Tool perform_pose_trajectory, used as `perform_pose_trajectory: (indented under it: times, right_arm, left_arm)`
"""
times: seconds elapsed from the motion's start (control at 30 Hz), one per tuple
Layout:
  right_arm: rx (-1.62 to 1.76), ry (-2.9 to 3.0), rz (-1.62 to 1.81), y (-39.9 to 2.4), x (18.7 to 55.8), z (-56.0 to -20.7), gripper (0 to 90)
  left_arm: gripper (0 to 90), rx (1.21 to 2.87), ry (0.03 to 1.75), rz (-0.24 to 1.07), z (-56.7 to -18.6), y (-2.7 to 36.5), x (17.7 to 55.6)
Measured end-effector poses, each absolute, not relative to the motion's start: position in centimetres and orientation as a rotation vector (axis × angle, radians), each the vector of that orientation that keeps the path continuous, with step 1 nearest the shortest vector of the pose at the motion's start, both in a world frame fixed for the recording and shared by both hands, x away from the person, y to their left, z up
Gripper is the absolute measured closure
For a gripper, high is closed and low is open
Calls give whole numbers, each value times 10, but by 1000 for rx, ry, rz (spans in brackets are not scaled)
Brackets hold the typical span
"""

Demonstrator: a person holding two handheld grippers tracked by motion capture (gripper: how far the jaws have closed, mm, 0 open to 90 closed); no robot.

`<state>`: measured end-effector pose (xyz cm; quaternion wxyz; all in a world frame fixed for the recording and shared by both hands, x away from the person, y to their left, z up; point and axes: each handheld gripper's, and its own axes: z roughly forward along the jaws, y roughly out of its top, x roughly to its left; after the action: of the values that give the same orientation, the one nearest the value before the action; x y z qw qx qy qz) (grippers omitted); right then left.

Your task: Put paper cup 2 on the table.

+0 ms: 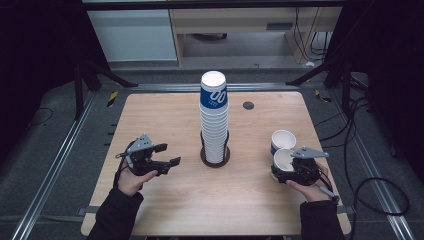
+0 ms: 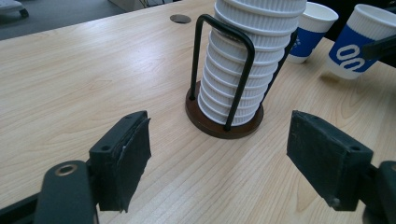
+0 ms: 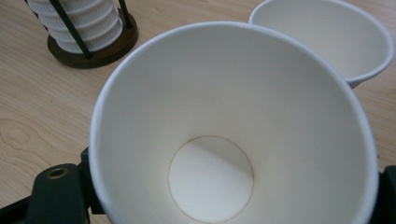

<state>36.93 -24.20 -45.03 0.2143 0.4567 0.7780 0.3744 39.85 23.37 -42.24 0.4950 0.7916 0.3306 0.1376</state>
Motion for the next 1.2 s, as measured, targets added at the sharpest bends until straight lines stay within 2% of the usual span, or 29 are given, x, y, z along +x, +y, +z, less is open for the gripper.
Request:
perform_pose_trajectory:
  times: [0.43,0.7,1.2]
  right_arm:
    - [1260,2207,977,-236,374,-467,172]
    - [1254,2204,987,-237,374,-470,73]
    - [1269,2181,978,-248,351,-468,37]
  left_arm:
    - [209,1924,802,330,-424,234,399]
    - [208,1921,802,332,-423,235,399]
    - [190,1936,817,331,-422,239,400]
